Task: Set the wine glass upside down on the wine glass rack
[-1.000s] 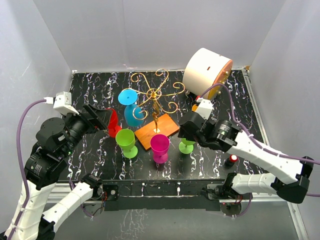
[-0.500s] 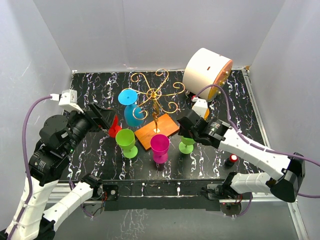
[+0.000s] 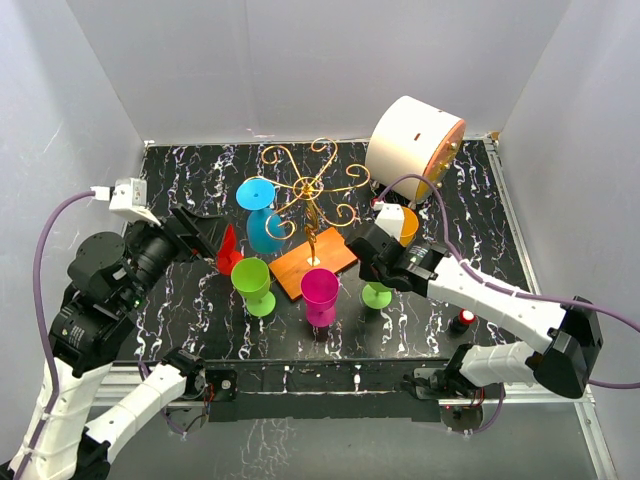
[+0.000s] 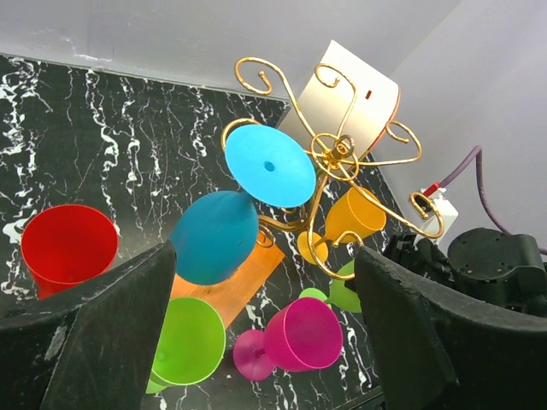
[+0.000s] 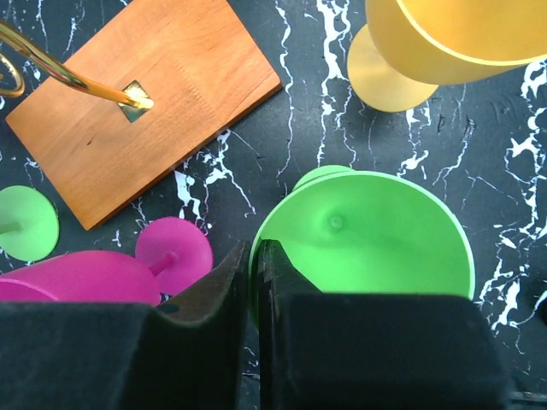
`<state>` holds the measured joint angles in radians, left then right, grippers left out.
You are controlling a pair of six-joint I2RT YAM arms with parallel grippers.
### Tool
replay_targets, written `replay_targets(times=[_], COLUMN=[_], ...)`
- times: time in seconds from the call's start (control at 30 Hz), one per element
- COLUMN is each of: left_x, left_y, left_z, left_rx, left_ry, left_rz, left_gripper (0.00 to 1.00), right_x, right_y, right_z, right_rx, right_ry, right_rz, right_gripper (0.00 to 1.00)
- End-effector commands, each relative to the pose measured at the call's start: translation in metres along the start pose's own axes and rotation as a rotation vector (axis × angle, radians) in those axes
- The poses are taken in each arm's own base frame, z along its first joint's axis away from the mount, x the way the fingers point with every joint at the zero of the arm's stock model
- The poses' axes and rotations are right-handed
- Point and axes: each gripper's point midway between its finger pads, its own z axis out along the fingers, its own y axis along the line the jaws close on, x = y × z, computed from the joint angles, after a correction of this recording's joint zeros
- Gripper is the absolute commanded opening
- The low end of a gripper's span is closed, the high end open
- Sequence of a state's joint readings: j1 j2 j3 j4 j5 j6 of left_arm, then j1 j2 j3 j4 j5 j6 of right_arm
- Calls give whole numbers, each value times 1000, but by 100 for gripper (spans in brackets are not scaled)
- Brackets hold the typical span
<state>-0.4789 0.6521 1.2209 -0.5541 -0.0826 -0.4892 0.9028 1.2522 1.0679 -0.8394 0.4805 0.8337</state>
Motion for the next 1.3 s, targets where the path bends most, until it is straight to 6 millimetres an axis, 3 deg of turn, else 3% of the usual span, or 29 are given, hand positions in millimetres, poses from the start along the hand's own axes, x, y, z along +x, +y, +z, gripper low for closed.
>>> replay_targets(times=[0.0,0.2,0.4,0.6,0.8,1.07,1.27], left_x=[-21,-22,-15,-22,-18,-39,-25], left_y=[-17,-40,-98,-128,-144,-178,-214], left_z=[-6,-7,-15,-17,16,30,43], left_rx=[69,188,532,690,726,859,882], left_ry=[-47,-33,23,42,149,162,191], left_rz=[19,28,65,13,-176,-370,-418], left_gripper=[84,84,84,84,79,79,80], right_x=[-20,-38,-64,-88,-125,-169,-187], right_y=[-2,-6,-24,-49,-61,-57,-68], right_z=[-12,-37,-81,-125,-173,-222,-253], right_rx=[9,-19,-57,-89,-216,-411,-500], right_ry=[-58,-103,-206,-316,-490,-673,-771], right_rz=[12,43,157,296,471,620,718], right_gripper=[1,0,0,0,0,0,0])
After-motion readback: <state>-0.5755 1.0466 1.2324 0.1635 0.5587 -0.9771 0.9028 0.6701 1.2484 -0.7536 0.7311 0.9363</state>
